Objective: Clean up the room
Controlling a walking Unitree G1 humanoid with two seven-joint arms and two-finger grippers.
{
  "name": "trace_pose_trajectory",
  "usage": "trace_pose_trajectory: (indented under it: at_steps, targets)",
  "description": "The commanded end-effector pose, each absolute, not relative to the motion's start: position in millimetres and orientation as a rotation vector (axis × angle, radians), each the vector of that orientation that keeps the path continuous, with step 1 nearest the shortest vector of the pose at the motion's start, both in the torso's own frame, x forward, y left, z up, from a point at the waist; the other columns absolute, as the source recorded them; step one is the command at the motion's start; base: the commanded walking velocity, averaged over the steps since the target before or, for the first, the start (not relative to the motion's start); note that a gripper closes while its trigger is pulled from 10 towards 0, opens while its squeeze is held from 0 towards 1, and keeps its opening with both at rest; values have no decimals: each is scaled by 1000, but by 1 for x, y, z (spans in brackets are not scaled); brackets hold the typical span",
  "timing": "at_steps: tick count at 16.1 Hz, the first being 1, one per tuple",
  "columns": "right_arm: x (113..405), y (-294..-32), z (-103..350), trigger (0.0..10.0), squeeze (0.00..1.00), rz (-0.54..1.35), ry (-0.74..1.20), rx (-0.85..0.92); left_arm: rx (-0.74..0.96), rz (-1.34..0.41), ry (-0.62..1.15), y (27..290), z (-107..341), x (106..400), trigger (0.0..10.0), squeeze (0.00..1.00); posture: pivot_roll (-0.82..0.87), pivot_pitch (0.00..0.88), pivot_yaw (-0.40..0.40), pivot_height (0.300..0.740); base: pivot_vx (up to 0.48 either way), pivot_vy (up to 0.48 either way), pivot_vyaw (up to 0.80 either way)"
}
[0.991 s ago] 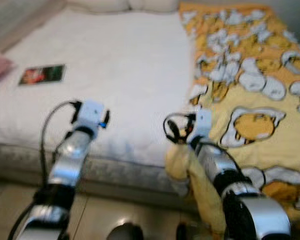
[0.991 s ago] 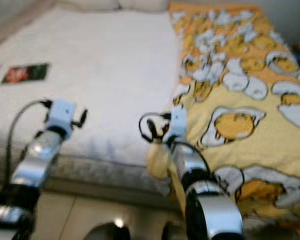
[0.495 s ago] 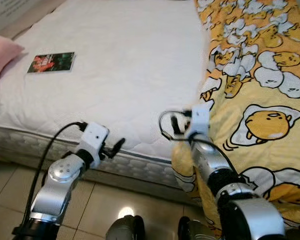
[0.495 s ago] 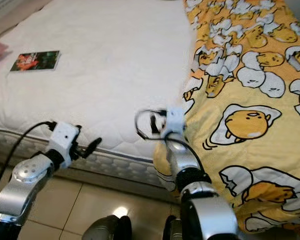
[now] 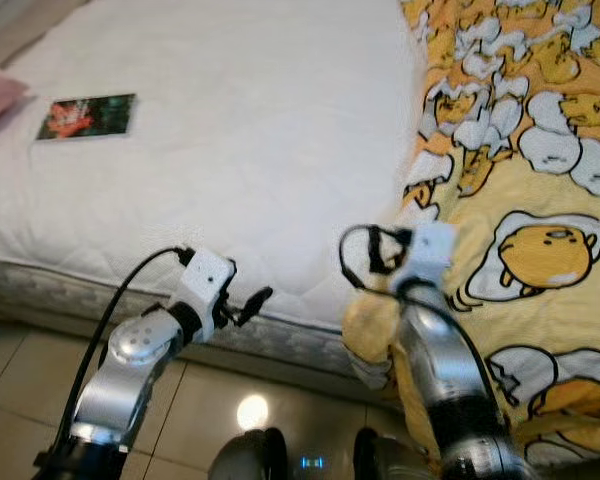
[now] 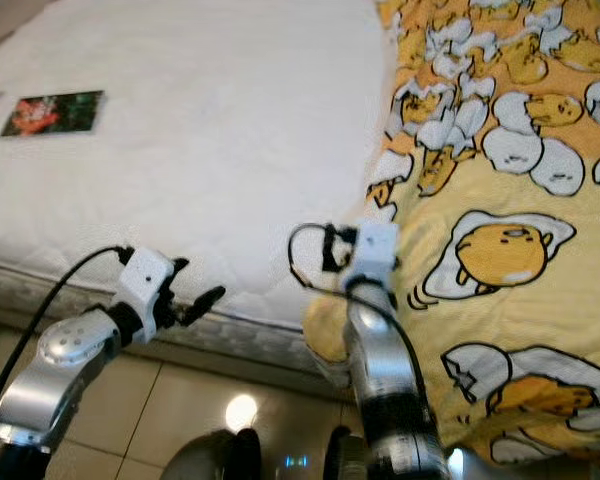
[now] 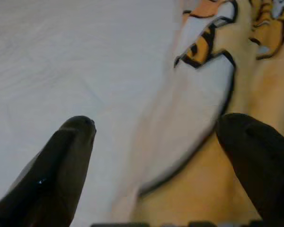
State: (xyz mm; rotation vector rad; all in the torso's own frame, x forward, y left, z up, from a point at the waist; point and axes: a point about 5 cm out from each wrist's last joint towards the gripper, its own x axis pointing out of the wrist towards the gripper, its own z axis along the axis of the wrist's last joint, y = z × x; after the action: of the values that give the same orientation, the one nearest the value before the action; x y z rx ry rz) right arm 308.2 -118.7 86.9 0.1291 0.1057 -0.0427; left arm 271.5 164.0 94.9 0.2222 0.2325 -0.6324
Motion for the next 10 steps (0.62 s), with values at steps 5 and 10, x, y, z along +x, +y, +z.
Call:
trace_pose_trajectory:
  at_steps: [5, 10]
  targets:
    - [300, -108, 78, 10000, 0, -25, 196, 180, 214, -671, 260, 163, 86, 274, 10000, 0, 29, 149, 81, 740, 0, 0, 0]
    - [314, -111, 39, 10000, 0, -30, 431, 270, 220, -688, 247, 165, 92, 272, 10000, 0, 85, 166, 95, 740, 0, 0, 0]
